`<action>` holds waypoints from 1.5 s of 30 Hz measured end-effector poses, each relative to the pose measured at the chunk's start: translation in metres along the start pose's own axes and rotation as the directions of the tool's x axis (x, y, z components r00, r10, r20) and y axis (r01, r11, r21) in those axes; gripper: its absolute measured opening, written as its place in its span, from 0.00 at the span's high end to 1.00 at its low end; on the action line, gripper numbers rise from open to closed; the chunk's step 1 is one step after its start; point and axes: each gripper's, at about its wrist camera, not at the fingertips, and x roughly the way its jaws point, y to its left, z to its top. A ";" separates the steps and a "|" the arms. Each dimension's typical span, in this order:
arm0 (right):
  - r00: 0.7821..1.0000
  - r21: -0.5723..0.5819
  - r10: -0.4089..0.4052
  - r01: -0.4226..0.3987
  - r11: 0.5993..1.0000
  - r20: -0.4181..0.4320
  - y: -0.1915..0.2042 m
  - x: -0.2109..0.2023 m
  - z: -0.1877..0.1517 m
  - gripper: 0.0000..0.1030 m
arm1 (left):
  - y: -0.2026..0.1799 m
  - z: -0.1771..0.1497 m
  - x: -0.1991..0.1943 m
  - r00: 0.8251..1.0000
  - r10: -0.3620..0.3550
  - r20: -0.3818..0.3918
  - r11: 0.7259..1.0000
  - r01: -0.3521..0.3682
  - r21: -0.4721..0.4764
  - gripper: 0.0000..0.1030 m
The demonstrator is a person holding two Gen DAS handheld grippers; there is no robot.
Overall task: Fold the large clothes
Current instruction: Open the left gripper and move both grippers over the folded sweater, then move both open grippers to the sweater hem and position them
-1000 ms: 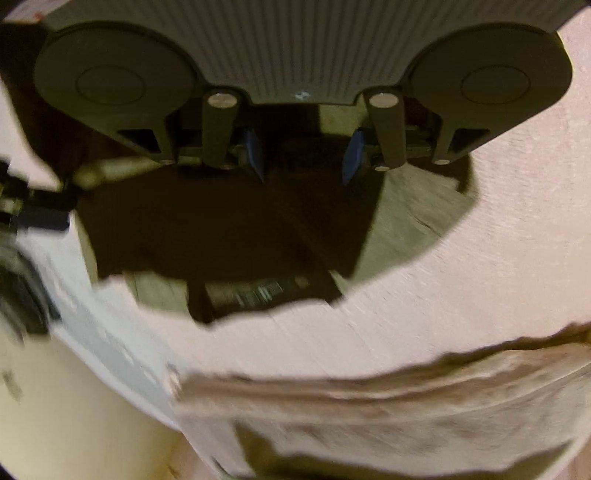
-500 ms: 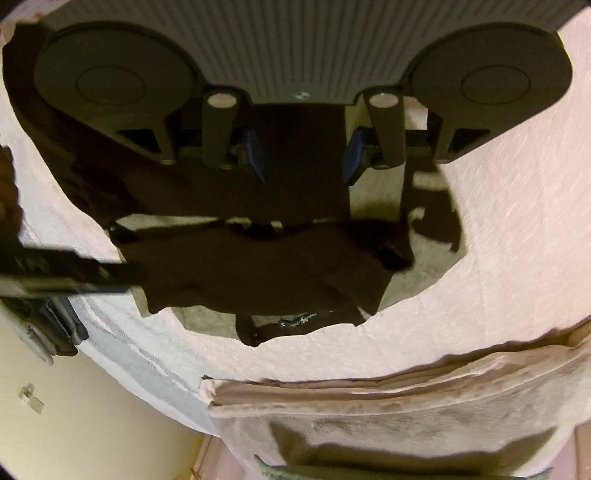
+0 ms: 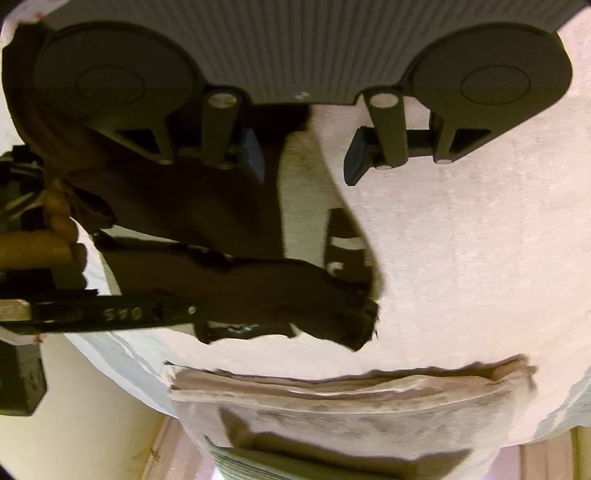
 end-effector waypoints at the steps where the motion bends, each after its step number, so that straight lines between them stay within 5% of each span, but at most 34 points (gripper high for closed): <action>1: 1.000 0.009 0.006 -0.006 1.000 -0.013 -0.002 0.010 0.001 0.57 | 0.004 0.000 -0.002 1.000 0.005 0.006 1.000 -0.005 -0.009 0.58; 7: 0.993 0.118 -0.006 0.020 0.993 -0.119 -0.026 0.070 -0.006 0.57 | 0.022 -0.004 -0.006 0.999 0.038 0.018 0.997 -0.037 -0.062 0.56; 10: 0.994 0.147 -0.015 0.032 0.989 -0.109 -0.035 0.068 -0.013 0.57 | 0.026 -0.008 -0.009 0.999 0.048 0.012 0.996 -0.047 -0.074 0.56; 14: 0.998 0.229 -0.044 0.052 0.972 -0.042 -0.049 0.028 -0.021 0.57 | 0.025 -0.011 -0.014 0.998 0.055 0.011 0.996 -0.054 -0.075 0.55; 18: 0.991 0.336 -0.083 0.113 0.935 -0.102 -0.077 -0.001 -0.044 0.57 | 0.015 -0.012 -0.019 0.999 0.055 0.004 0.996 -0.054 -0.070 0.55; 22: 0.992 0.372 -0.108 0.124 0.920 -0.064 -0.091 -0.067 -0.062 0.57 | -0.005 -0.015 -0.032 0.999 0.053 0.007 0.997 -0.052 -0.048 0.54; 28: 0.975 0.419 -0.112 0.184 0.889 -0.190 -0.126 -0.140 -0.129 0.56 | -0.050 -0.038 -0.050 0.997 0.068 -0.030 0.996 -0.070 -0.057 0.53; 31: 0.964 0.394 -0.110 0.201 0.897 -0.242 -0.143 -0.164 -0.145 0.56 | -0.079 -0.056 -0.063 0.995 0.095 -0.033 0.993 -0.097 -0.071 0.51; 33: 0.976 0.381 -0.060 0.138 0.914 -0.211 -0.145 -0.190 -0.144 0.55 | -0.096 -0.069 -0.072 0.993 0.116 -0.037 0.988 -0.119 -0.098 0.51; 38: 0.960 0.215 -0.014 0.076 0.974 -0.278 -0.123 -0.236 -0.146 0.52 | -0.138 -0.100 -0.093 0.985 0.155 -0.076 0.976 -0.165 -0.145 0.49; 45: 0.951 0.228 0.046 0.027 0.973 -0.307 -0.082 -0.275 -0.176 0.51 | -0.171 -0.122 -0.125 0.985 0.142 -0.097 0.979 -0.154 -0.132 0.45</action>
